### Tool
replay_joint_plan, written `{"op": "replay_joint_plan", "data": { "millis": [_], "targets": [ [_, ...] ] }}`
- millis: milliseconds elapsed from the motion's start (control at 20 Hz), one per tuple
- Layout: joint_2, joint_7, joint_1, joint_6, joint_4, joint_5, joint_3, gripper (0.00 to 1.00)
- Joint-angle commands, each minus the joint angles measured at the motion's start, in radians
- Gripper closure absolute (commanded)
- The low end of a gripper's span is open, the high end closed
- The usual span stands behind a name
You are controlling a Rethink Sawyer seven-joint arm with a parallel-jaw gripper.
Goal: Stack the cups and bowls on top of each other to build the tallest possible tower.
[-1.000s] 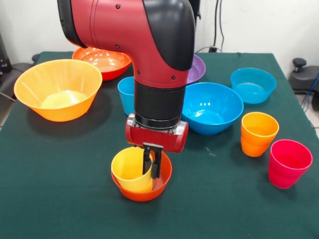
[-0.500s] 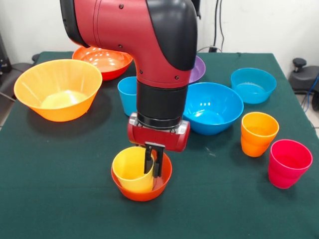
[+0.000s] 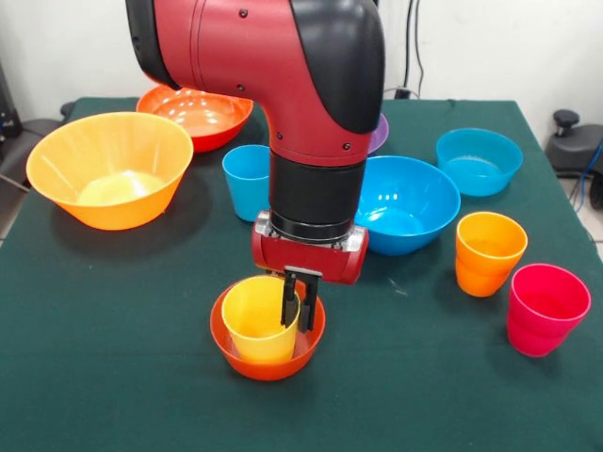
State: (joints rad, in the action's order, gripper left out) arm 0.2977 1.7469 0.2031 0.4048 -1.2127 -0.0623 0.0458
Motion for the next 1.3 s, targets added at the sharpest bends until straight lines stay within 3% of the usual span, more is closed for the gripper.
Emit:
{"op": "replay_joint_plan", "data": {
  "millis": [50,1300],
  "targets": [
    [-0.003,0.094,-0.021,0.119,-0.121,0.01,-0.061,1.0],
    [-0.004,0.063,-0.011,0.123,-0.099,0.026,-0.045,1.0]
  ]
}}
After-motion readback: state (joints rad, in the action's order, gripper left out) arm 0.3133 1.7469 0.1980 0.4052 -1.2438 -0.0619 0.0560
